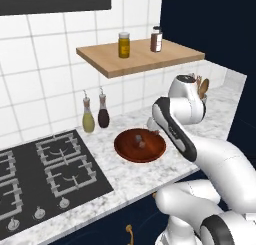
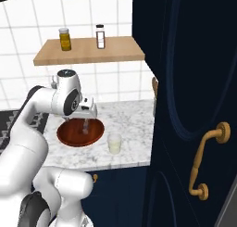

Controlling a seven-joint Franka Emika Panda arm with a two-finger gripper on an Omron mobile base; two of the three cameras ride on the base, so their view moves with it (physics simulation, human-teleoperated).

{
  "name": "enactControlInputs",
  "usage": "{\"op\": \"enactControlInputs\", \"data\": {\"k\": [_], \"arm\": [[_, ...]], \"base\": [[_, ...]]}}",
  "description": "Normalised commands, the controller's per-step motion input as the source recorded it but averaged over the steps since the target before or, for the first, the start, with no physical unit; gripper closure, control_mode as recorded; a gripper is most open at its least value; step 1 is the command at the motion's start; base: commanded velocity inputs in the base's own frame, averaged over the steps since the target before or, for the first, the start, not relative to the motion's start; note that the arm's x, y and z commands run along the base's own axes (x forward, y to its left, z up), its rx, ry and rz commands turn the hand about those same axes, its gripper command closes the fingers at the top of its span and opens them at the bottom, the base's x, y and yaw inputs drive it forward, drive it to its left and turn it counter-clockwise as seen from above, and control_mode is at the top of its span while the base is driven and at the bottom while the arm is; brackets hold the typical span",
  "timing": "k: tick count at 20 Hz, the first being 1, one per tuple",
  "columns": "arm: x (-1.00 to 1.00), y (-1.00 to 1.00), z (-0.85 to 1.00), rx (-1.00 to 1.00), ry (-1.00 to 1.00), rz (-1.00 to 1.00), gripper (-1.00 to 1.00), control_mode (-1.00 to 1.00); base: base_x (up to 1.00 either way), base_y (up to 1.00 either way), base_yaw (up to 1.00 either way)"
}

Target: Grab a lemon wedge from the fridge and one ice cube from the ice bowl, and put them in the glass of lemonade.

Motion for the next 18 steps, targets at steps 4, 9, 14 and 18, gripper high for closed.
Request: {"op": "enactControlInputs", "data": {"k": [4, 9, 14, 18], "arm": [[0.49, 0.33, -0.61, 0.00, 0.00, 0.00, -1.00, -1.00], [0.49, 0.34, -0.52, 0.00, 0.00, 0.00, -1.00, -1.00], [0.38, 0.14, -0.22, 0.00, 0.00, 0.00, -1.00, -1.00], [0.44, 0.00, -0.25, 0.00, 0.00, 0.00, -1.00, -1.00]], "base": [[0.00, 0.00, 0.00], [0.00, 0.00, 0.00], [0.00, 0.00, 0.00], [0.00, 0.00, 0.00]]}}
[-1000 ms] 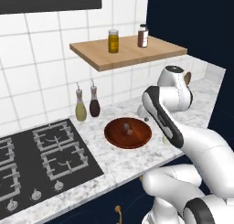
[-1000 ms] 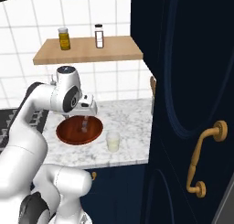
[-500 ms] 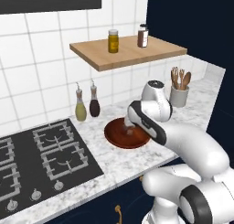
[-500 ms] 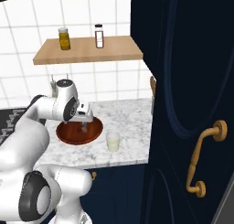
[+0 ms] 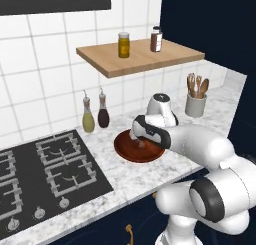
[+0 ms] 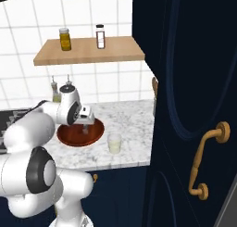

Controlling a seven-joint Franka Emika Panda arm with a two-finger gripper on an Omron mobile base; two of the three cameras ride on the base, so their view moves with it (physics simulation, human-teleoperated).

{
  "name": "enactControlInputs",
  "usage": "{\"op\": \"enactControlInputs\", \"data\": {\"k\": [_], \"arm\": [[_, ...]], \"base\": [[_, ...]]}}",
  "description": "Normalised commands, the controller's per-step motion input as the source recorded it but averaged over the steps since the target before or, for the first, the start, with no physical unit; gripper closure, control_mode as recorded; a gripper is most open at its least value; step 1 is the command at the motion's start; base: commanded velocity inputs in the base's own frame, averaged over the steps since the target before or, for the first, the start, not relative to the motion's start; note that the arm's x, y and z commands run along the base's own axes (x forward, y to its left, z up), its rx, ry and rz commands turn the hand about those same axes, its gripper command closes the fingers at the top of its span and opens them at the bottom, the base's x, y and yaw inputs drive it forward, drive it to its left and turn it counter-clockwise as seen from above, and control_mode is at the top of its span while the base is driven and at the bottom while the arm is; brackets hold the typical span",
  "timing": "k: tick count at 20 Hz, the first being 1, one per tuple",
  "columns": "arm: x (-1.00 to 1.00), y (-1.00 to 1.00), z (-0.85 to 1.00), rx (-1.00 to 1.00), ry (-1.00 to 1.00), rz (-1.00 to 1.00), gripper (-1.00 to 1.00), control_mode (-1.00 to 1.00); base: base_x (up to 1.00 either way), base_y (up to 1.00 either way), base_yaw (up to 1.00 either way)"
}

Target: Grab a lemon wedge from the fridge and one ice cube from the ice bowl, and put them in the glass of lemonade.

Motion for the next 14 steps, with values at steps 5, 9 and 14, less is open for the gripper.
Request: {"op": "enactControlInputs", "data": {"k": [5, 9, 14], "arm": [[0.46, 0.01, -0.34, 0.00, 0.00, 0.00, -1.00, -1.00], [0.46, 0.05, -0.29, 0.00, 0.00, 0.00, -1.00, -1.00], [0.38, 0.06, -0.23, 0.00, 0.00, 0.00, -1.00, -1.00]], "base": [[0.00, 0.00, 0.00], [0.00, 0.00, 0.00], [0.00, 0.00, 0.00]]}}
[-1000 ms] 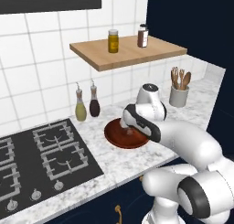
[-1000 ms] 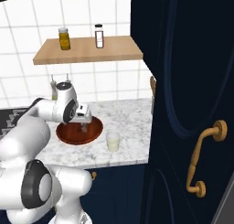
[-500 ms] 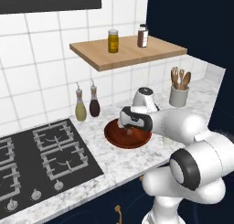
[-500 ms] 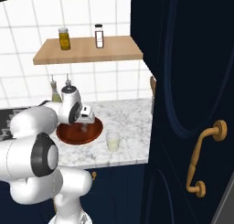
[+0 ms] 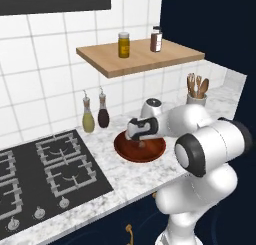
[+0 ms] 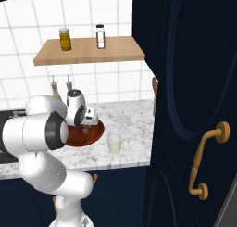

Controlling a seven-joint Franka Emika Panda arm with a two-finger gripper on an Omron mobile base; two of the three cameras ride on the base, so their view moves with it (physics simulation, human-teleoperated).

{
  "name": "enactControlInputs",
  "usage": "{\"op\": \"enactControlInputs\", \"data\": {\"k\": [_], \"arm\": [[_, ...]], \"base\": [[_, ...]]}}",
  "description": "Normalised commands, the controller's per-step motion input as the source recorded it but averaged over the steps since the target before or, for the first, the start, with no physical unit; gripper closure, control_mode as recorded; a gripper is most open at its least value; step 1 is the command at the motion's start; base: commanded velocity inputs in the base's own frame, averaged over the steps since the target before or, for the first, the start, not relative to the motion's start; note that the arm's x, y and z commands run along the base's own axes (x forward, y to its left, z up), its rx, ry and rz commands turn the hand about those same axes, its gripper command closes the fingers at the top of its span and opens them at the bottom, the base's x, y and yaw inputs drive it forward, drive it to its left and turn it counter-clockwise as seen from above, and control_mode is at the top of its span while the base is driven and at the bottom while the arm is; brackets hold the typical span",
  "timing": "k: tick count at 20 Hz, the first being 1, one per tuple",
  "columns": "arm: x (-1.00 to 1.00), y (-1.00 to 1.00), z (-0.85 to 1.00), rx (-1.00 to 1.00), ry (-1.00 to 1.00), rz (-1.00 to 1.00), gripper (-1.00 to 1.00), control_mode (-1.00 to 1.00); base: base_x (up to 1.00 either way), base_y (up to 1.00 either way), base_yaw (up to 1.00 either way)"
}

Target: Grab a lemon wedge from the fridge and one ice cube from the ice bowl, and put them in the glass of lemonade.

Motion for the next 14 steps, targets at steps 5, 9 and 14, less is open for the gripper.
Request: {"op": "enactControlInputs", "data": {"k": [5, 9, 14], "arm": [[0.28, 0.03, -0.18, 0.00, 0.00, 0.00, -1.00, -1.00], [0.27, 0.03, -0.21, 0.00, 0.00, 0.00, -1.00, -1.00], [0.04, 0.00, -0.25, 0.00, 0.00, 0.00, -1.00, -1.00]], "base": [[0.00, 0.00, 0.00], [0.00, 0.00, 0.00], [0.00, 0.00, 0.00]]}}
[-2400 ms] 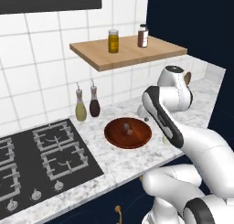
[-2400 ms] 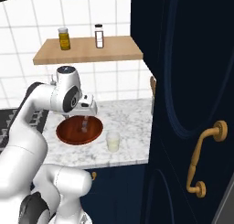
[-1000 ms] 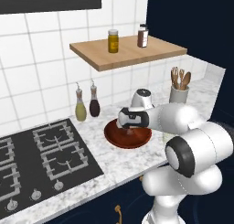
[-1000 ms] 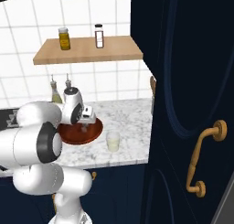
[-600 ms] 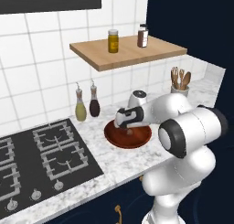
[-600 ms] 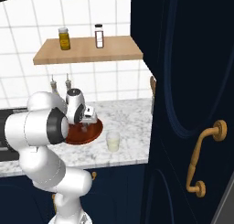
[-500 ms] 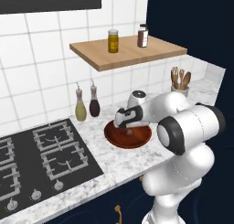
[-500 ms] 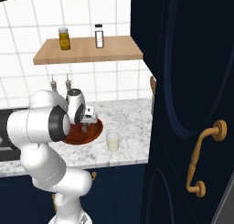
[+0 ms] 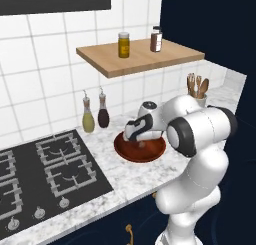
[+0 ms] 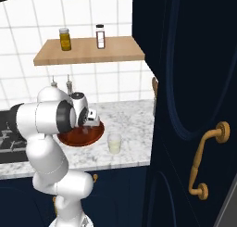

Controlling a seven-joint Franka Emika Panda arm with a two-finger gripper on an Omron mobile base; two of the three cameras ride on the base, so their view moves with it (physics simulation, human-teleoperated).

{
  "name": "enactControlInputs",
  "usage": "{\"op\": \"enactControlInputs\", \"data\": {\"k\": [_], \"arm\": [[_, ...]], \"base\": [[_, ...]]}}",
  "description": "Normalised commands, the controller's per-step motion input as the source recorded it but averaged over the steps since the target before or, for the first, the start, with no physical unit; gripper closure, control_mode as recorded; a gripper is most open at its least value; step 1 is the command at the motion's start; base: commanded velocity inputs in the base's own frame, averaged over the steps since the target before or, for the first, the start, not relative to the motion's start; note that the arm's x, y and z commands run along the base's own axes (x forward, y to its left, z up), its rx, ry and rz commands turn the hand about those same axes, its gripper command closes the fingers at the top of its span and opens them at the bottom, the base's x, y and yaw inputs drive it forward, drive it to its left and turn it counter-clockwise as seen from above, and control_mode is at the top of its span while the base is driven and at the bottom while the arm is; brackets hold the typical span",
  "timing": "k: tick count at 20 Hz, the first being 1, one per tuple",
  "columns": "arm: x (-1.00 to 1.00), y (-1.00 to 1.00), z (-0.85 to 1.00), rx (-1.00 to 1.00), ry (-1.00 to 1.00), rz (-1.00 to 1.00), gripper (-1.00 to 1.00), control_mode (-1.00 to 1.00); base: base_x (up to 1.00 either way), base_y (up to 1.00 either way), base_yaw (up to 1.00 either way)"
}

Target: Grab a lemon wedge from the fridge and one ice cube from the ice bowl, and put them in the glass of lemonade.

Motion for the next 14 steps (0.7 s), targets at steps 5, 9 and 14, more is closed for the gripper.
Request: {"op": "enactControlInputs", "data": {"k": [5, 9, 14], "arm": [[0.21, 0.04, -0.20, 0.00, 0.00, 0.00, -1.00, -1.00], [0.32, 0.06, -0.17, 0.00, 0.00, 0.00, -1.00, -1.00], [0.25, 0.02, -0.05, 0.00, 0.00, 0.00, -1.00, -1.00]], "base": [[0.00, 0.00, 0.00], [0.00, 0.00, 0.00], [0.00, 0.00, 0.00]]}}
